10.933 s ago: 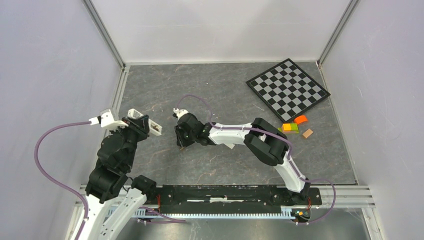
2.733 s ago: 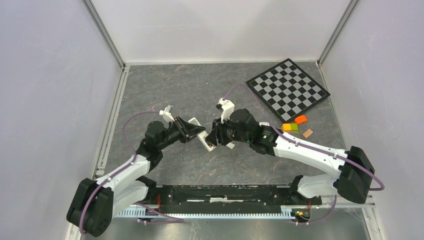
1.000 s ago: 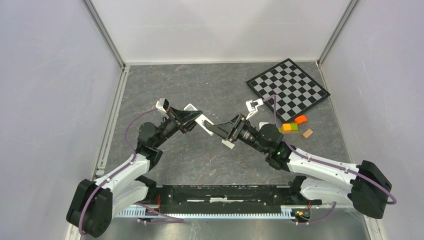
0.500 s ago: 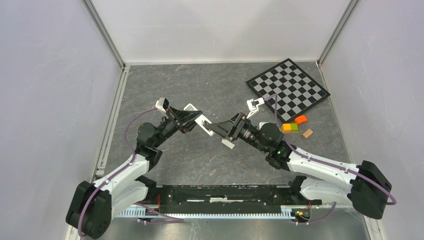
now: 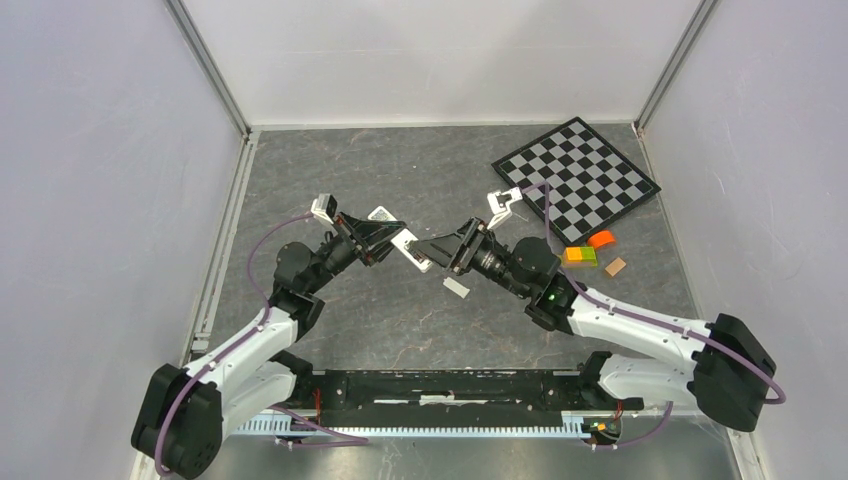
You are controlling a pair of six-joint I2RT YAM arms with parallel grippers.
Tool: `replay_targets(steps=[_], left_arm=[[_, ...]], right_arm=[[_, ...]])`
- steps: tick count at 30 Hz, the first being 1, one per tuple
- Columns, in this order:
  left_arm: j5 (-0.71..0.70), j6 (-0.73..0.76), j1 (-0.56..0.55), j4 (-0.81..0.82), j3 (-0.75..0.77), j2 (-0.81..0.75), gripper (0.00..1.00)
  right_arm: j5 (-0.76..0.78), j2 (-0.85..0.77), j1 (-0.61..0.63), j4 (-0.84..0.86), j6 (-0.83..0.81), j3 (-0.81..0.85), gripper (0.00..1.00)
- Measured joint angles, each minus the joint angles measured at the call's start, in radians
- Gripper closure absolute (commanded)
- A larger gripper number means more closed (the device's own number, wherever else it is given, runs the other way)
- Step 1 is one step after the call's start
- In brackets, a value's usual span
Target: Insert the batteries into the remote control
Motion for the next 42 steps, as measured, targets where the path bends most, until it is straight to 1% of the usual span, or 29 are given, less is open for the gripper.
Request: replay_targets(steps=[3,9,12,15,16,17,18,20,22,23,25,27,30,34,38,40,42], left_arm=[[0.000,0.010,0.000,-0.013,0.000,0.000,0.98],[0.000,0.026,0.000,-0.026,0.000,-0.002,0.98],[-0.004,0.051,0.003,-0.027,0.000,-0.002,0.98],[-0.007,0.065,0.005,-0.028,0.000,-0.004,0.98],[-0.007,0.068,0.007,-0.028,0.000,-0.005,0.98],[-0.008,0.071,0.008,-0.028,0.000,-0.006,0.98],[-0.008,0.076,0.009,-0.029,0.000,-0.007,0.98],[-0.005,0.088,0.010,-0.037,0.001,-0.010,0.98],[0.012,0.125,0.003,-0.067,0.010,-0.019,0.98],[0.019,0.151,0.000,-0.085,0.018,-0.022,0.98],[0.027,0.242,-0.003,-0.153,0.045,-0.031,0.98],[0.027,0.322,-0.003,-0.206,0.062,-0.036,0.98],[0.028,0.438,-0.003,-0.272,0.066,-0.038,0.98],[0.052,0.536,-0.003,-0.321,0.067,-0.025,0.98],[0.069,0.618,-0.003,-0.362,0.074,0.018,0.98],[0.069,0.643,-0.003,-0.370,0.074,0.058,0.98],[0.061,0.651,-0.003,-0.370,0.074,0.104,0.98]], right_arm=[[-0.011,0.015,0.000,-0.008,0.001,0.008,0.55],[-0.020,0.035,0.000,-0.020,0.000,0.017,0.71],[-0.020,0.045,-0.001,-0.036,0.009,0.025,0.74],[-0.021,0.054,-0.002,-0.037,0.012,0.031,0.76],[-0.021,0.057,-0.003,-0.037,0.013,0.033,0.74],[-0.021,0.060,-0.003,-0.037,0.014,0.035,0.68],[-0.022,0.062,-0.004,-0.037,0.014,0.035,0.59],[-0.029,0.064,-0.008,-0.038,0.008,0.037,0.35],[-0.033,0.064,-0.015,-0.051,-0.015,0.037,0.23],[-0.039,0.064,-0.020,-0.058,-0.026,0.036,0.19],[-0.053,0.055,-0.037,-0.079,-0.066,0.035,0.14],[-0.077,0.021,-0.060,-0.106,-0.127,0.021,0.12],[-0.105,-0.040,-0.091,-0.145,-0.219,0.006,0.12],[-0.117,-0.125,-0.101,-0.262,-0.391,0.006,0.13],[-0.055,-0.135,-0.104,-0.468,-0.551,0.036,0.17],[0.008,-0.112,-0.105,-0.583,-0.612,0.064,0.20],[0.054,-0.079,-0.105,-0.660,-0.655,0.082,0.24]])
